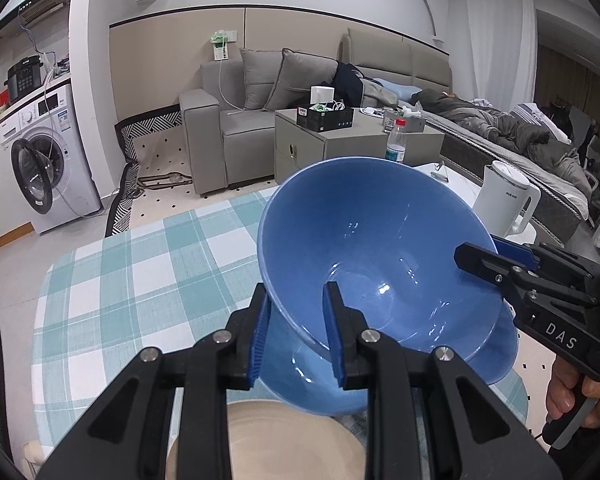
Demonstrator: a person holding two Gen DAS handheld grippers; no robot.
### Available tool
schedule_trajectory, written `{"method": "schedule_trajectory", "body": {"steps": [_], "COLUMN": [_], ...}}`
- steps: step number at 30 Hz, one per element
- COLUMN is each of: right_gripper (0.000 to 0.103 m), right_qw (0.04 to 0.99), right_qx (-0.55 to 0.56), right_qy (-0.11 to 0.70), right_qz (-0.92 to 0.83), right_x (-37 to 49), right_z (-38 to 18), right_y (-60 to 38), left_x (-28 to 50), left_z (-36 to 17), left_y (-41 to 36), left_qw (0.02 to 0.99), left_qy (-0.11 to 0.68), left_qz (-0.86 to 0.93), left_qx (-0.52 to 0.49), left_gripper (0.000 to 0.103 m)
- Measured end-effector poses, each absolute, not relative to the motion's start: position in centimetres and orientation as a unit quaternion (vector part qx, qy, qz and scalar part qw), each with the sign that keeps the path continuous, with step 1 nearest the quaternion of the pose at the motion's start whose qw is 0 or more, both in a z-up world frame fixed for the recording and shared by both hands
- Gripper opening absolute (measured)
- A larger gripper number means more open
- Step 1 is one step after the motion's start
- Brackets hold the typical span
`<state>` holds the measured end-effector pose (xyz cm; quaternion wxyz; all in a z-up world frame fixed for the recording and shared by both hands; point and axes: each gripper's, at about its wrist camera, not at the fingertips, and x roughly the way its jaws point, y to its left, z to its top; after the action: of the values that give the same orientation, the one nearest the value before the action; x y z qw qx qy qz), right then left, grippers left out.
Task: Organize plates and bowls
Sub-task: 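Carry the held blue bowl with both grippers beside another blue bowl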
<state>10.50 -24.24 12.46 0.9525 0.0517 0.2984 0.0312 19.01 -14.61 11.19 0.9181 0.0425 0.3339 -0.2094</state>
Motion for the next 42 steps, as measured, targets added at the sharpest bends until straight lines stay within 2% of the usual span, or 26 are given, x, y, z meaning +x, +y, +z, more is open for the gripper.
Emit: {"method": "schedule_trajectory", "body": {"steps": [26, 42], "right_gripper": [0.029, 0.030], "right_qw": [0.949, 0.945], "right_qx": [0.057, 0.017], "right_qy": [0.307, 0.324], "right_qz": [0.045, 0.037], "right_x": [11.3, 12.7], "right_z": [8.1, 5.6], "right_y": [-22.8, -21.3], "left_x": [19.4, 20.3], "left_z": [6.8, 4.5], "left_y": [-13.8, -13.2], "left_qw": [0.913, 0.907], "left_qy": [0.366, 0.388], "left_qz": [-0.178, -0.160], "left_qx": [0.042, 0.031], "left_gripper": [0.024, 0.024]}}
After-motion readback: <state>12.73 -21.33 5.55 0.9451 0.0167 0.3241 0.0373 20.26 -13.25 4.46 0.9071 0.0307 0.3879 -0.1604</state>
